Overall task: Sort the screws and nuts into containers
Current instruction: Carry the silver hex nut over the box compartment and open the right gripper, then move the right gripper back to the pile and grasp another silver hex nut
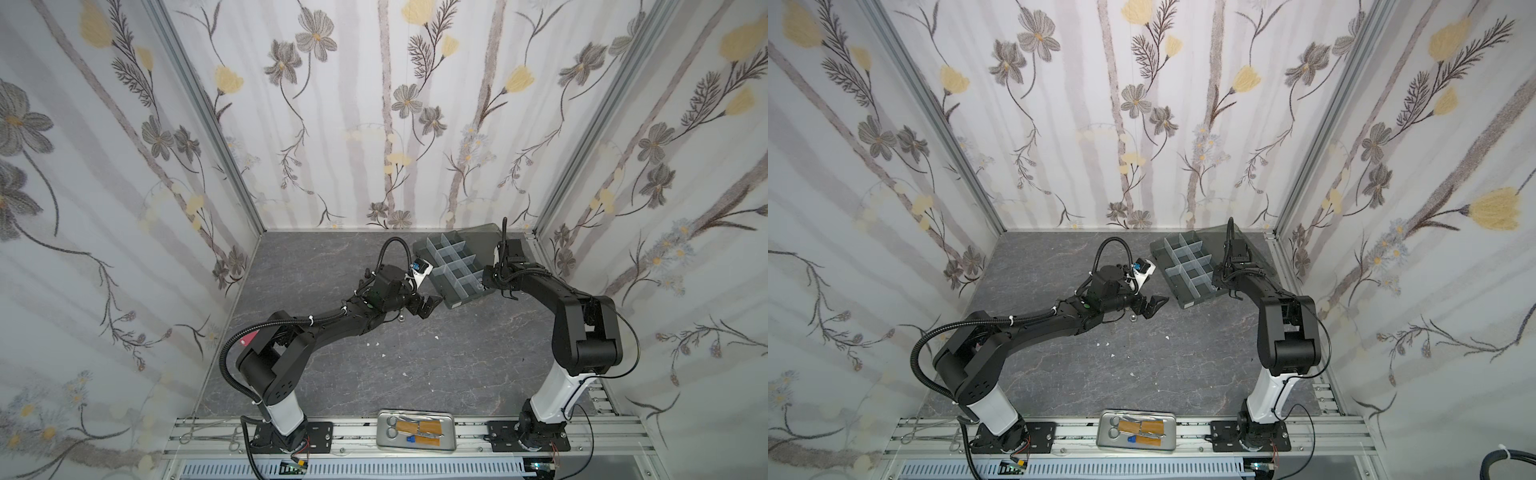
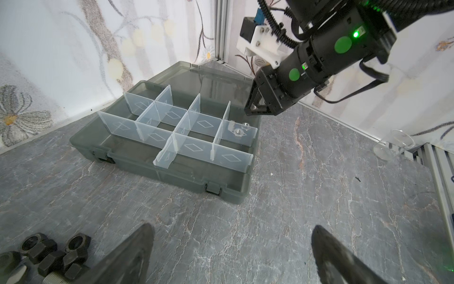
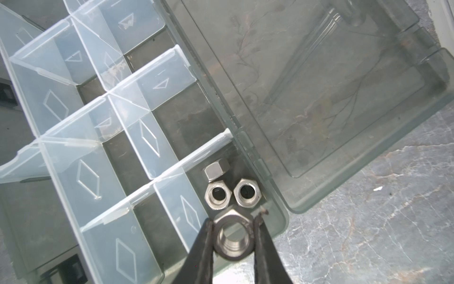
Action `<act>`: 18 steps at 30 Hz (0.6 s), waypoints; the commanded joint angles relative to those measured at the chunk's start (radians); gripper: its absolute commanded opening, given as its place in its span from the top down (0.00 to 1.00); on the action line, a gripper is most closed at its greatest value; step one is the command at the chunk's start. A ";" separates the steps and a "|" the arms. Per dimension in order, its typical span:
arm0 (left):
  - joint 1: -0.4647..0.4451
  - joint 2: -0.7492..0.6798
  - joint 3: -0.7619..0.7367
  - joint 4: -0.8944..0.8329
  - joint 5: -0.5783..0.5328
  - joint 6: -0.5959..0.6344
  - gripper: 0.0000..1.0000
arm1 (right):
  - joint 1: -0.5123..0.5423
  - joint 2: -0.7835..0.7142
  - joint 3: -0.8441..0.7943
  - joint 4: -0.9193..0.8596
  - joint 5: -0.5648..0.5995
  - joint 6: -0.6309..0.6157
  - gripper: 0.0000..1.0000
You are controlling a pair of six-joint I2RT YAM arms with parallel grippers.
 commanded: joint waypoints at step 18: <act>0.210 -0.255 -0.363 0.379 -0.175 -0.288 0.00 | 0.232 -0.168 -0.076 0.255 -0.218 -0.059 0.46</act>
